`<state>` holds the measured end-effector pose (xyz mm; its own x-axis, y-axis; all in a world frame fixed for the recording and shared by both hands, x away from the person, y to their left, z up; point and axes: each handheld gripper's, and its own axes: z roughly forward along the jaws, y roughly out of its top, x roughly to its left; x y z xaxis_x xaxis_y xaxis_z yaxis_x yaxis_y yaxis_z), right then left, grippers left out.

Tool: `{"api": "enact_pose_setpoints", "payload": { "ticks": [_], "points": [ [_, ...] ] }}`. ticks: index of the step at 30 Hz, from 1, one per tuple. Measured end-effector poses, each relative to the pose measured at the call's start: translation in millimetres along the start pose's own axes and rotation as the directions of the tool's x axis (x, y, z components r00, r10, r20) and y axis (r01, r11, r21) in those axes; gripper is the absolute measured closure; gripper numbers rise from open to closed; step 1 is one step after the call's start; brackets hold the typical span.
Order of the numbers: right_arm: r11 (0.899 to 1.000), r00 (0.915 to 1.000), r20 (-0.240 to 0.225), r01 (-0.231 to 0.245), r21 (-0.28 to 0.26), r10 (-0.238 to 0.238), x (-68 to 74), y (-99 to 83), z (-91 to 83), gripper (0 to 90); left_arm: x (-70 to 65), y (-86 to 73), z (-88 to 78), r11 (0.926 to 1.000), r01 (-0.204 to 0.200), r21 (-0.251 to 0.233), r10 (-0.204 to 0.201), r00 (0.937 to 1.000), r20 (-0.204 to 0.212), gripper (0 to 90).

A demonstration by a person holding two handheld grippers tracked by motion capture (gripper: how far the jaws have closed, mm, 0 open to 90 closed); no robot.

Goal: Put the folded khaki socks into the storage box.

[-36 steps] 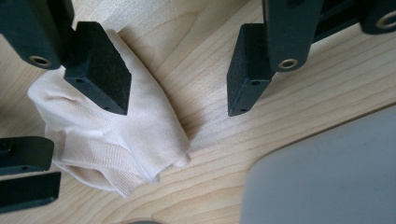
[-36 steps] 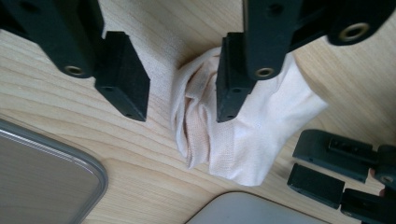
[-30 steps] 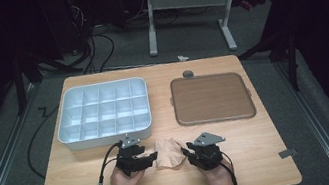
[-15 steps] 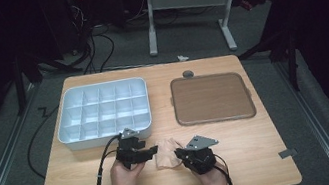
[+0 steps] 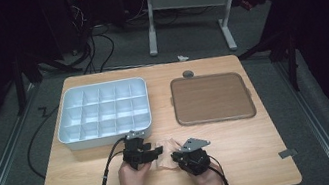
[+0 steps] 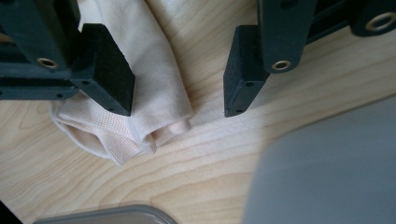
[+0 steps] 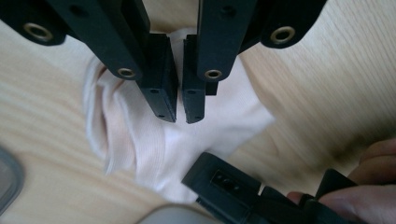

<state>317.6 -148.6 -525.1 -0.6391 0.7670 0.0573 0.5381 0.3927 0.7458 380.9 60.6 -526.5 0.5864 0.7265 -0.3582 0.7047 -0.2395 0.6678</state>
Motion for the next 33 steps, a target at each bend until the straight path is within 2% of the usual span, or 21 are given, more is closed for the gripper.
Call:
{"api": "enact_pose_setpoints", "payload": {
  "ticks": [4, 8, 10, 17, 25, 28, 31, 33],
  "points": [
    [1.000, 1.0000, -0.003, 0.000, 0.005, 0.000, -2.4, -1.3, -1.3, 84.6, 0.7, 2.2, 1.9, 1.0000, 0.000, -0.003, 0.000, 1.0000, -0.007, 45.2],
    [1.000, 0.9998, 0.004, 0.021, 0.004, -0.021, -0.5, -2.0, -0.1, 84.7, 1.5, 0.2, 0.7, 0.9998, -0.018, -0.002, 0.018, 0.9998, -0.005, 51.1],
    [1.000, 0.9995, 0.009, 0.029, 0.011, -0.029, 0.8, -1.0, 0.3, 84.8, 0.4, -0.9, -0.2, 0.9999, -0.013, 0.000, 0.013, 0.9999, -0.008, 53.3],
    [1.000, 0.9997, 0.002, 0.023, 0.021, -0.023, 0.4, -0.4, -0.3, 84.9, 2.9, -2.5, -0.6, 0.9998, -0.018, -0.003, 0.018, 0.9998, -0.011, 64.0],
    [1.000, 0.9997, -0.004, 0.024, 0.017, -0.024, -0.7, -1.0, 0.1, 84.9, 3.3, -2.7, 1.4, 0.9999, -0.010, 0.011, 0.009, 0.9999, 0.013, 77.6],
    [1.000, 0.9997, -0.001, 0.023, 0.016, -0.023, -0.3, -1.1, 0.1, 84.9, 2.9, -4.5, 1.7, 0.9999, -0.014, -0.002, 0.014, 0.9996, 0.024, 82.9],
    [1.000, 0.9999, -0.004, 0.016, 0.015, -0.016, -0.9, -1.1, 0.3, 84.9, 6.9, -4.3, 1.2, 0.9998, 0.020, -0.003, -0.020, 0.9985, 0.051, 84.5],
    [1.000, 0.9998, -0.004, 0.020, 0.016, -0.020, -0.9, -1.0, 0.4, 84.9, 7.6, -4.0, -0.3, 0.9997, 0.024, 0.002, -0.024, 0.9983, 0.054, 84.9]
  ]
}}
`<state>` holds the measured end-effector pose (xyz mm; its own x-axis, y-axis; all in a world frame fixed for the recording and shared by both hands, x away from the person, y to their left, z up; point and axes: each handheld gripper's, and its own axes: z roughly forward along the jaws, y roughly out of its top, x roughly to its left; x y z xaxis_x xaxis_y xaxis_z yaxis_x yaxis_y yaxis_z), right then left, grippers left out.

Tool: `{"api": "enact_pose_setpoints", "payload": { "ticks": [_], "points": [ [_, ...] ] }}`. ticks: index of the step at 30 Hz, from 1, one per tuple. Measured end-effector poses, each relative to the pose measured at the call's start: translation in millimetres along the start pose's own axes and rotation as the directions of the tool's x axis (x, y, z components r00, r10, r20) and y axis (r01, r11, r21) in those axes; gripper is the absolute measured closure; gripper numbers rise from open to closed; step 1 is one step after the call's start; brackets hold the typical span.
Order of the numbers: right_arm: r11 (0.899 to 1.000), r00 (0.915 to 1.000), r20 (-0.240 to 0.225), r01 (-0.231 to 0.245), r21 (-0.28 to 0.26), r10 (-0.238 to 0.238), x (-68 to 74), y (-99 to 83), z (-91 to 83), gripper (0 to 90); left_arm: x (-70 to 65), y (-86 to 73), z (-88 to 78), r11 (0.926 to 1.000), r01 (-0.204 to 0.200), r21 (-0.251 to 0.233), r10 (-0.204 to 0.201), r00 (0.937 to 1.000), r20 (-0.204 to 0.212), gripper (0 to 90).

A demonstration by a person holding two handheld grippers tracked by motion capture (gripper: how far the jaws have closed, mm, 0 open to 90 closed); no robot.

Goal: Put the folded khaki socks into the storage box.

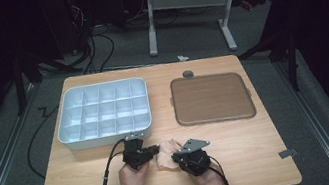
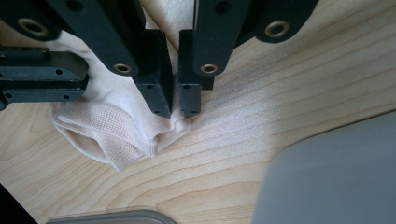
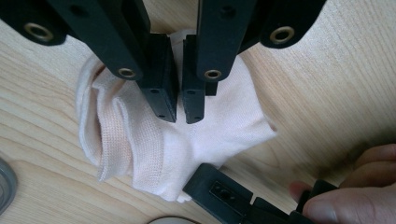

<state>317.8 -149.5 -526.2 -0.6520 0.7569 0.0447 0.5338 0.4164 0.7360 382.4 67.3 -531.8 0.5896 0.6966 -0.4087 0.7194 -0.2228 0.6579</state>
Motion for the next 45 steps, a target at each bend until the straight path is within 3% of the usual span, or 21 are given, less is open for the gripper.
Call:
{"api": "enact_pose_setpoints", "payload": {
  "ticks": [7, 13, 21, 23, 25, 27, 35, 45],
  "points": [
    [1.000, 1.0000, -0.007, -0.002, 0.007, 0.002, -0.8, 1.4, 0.4, 85.0, 0.8, -1.0, -4.2, 0.9999, -0.007, -0.014, 0.007, 0.9998, 0.019, 85.7],
    [1.000, 0.9999, -0.004, -0.013, 0.013, 0.013, 0.6, 2.8, 1.1, 85.1, -2.3, -0.9, -14.0, 0.9973, -0.014, -0.073, 0.018, 0.9988, 0.046, 86.0],
    [1.000, 1.0000, -0.008, 0.000, 0.011, 0.000, 6.6, 7.7, 7.2, 85.6, 0.3, -1.5, -24.2, 0.9951, 0.006, -0.099, 0.002, 0.9968, 0.080, 86.0],
    [1.000, 0.9998, -0.020, -0.008, 0.014, 0.008, 7.8, 8.5, 7.6, 85.6, 0.1, -1.0, -26.3, 0.9954, 0.004, -0.096, 0.004, 0.9968, 0.079, 86.1],
    [1.000, 0.9995, -0.030, 0.000, 0.008, 0.000, 9.2, 10.2, 7.7, 85.3, -0.3, -0.2, -27.2, 0.9972, -0.011, -0.073, 0.014, 0.9991, 0.040, 86.4],
    [1.000, 0.9996, -0.026, 0.012, 0.001, -0.012, 10.1, 14.7, 6.2, 85.3, 0.1, 0.2, -27.8, 0.9979, -0.026, -0.060, 0.028, 0.9992, 0.028, 86.6],
    [0.999, 1.0000, -0.008, -0.002, -0.054, 0.002, 5.0, 37.8, 4.2, 86.2, 0.4, 1.1, -28.3, 0.9982, -0.026, -0.054, 0.028, 0.9989, 0.037, 86.6],
    [1.000, 0.9997, 0.017, -0.014, -0.023, 0.014, -1.4, 41.1, 19.1, 87.3, 0.5, 2.1, -30.8, 0.9985, -0.024, -0.050, 0.027, 0.9985, 0.049, 86.5]
  ]
}}
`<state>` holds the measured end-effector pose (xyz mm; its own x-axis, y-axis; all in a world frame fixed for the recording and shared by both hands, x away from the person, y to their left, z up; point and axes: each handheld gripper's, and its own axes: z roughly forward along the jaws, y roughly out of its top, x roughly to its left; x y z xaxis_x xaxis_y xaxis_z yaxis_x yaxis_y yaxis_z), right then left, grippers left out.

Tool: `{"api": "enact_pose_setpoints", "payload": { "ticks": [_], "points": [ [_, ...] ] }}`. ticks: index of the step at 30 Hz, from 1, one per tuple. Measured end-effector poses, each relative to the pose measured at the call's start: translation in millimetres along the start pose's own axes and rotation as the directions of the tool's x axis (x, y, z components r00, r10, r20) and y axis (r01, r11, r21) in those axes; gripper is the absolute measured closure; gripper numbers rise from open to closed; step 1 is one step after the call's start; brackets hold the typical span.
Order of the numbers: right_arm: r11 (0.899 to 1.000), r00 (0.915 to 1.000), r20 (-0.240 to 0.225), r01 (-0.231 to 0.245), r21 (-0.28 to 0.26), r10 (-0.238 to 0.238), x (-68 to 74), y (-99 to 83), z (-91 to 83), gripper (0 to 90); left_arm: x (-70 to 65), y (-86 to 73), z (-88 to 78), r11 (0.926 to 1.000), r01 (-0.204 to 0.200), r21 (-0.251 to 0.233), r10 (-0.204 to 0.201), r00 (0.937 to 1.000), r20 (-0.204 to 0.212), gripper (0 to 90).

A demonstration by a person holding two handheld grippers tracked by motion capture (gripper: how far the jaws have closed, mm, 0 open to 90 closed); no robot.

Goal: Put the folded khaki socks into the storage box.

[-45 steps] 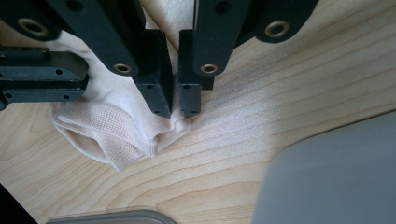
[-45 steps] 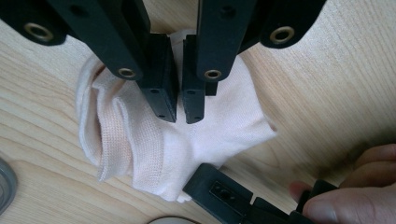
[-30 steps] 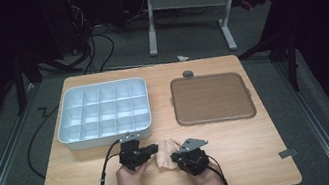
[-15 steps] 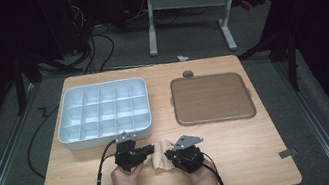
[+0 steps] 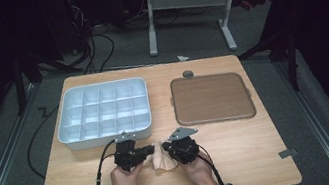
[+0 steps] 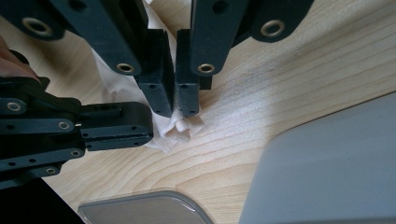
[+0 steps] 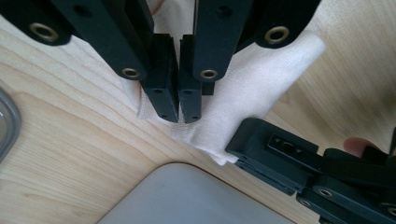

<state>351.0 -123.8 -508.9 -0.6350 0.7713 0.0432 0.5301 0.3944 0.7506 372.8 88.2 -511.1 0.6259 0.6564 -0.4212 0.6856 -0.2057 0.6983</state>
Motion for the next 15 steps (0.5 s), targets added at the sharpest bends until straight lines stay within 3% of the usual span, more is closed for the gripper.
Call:
{"api": "enact_pose_setpoints", "payload": {
  "ticks": [5, 15],
  "points": [
    [1.000, 1.0000, 0.005, 0.000, 0.026, 0.000, -1.8, -2.2, 5.2, 87.3, -1.2, 1.5, -1.4, 1.0000, -0.005, 0.003, 0.005, 0.9999, 0.011, 86.5],
    [1.000, 1.0000, -0.001, 0.005, 0.024, -0.005, -1.9, -4.6, 10.5, 87.3, 1.8, 5.5, -4.4, 1.0000, 0.007, -0.006, -0.007, 0.9992, 0.038, 86.5]
  ]
}}
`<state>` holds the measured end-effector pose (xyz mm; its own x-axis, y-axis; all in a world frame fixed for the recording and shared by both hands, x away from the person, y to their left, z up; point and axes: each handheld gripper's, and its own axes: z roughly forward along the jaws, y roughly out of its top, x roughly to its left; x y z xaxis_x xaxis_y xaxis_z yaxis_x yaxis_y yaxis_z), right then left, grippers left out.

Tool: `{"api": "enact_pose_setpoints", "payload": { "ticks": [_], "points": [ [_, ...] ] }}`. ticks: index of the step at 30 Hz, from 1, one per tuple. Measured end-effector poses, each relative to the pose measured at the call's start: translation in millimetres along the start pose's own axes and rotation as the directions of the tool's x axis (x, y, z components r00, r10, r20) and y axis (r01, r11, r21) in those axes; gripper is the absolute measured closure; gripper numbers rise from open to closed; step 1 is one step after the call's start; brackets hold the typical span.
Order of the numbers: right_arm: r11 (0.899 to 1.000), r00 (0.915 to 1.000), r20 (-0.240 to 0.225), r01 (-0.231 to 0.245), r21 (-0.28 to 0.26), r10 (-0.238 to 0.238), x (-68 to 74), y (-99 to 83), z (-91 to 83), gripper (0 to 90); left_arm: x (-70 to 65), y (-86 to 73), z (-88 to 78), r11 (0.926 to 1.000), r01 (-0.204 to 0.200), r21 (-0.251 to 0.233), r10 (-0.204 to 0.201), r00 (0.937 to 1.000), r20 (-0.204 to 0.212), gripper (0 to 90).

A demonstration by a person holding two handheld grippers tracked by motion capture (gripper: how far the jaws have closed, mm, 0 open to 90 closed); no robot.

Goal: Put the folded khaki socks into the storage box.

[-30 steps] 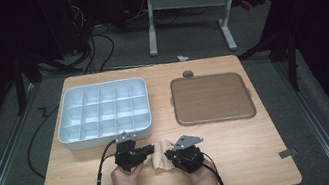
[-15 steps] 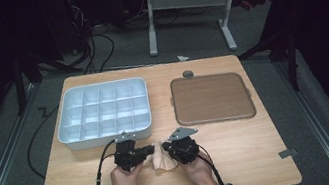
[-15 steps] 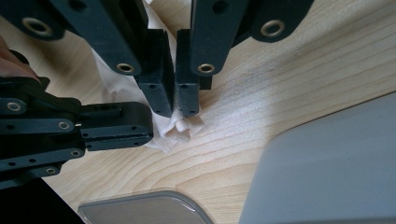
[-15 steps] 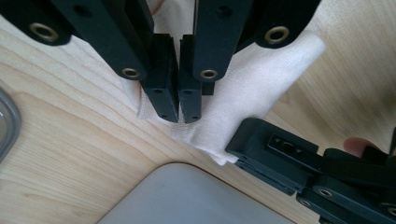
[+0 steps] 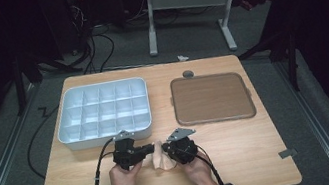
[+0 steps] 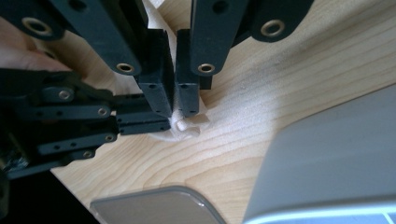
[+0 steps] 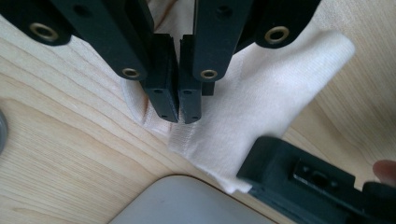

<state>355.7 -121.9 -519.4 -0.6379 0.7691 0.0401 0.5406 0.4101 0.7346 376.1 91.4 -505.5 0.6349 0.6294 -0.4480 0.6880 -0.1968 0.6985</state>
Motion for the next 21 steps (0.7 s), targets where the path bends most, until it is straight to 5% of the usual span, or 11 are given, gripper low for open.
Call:
{"api": "enact_pose_setpoints", "payload": {
  "ticks": [21],
  "points": [
    [1.000, 0.9989, -0.035, -0.031, 0.002, 0.031, 1.9, 4.4, 9.5, 87.6, -0.4, 0.3, -4.0, 0.9997, -0.017, -0.015, 0.017, 0.9998, 0.004, 86.6]
  ]
}}
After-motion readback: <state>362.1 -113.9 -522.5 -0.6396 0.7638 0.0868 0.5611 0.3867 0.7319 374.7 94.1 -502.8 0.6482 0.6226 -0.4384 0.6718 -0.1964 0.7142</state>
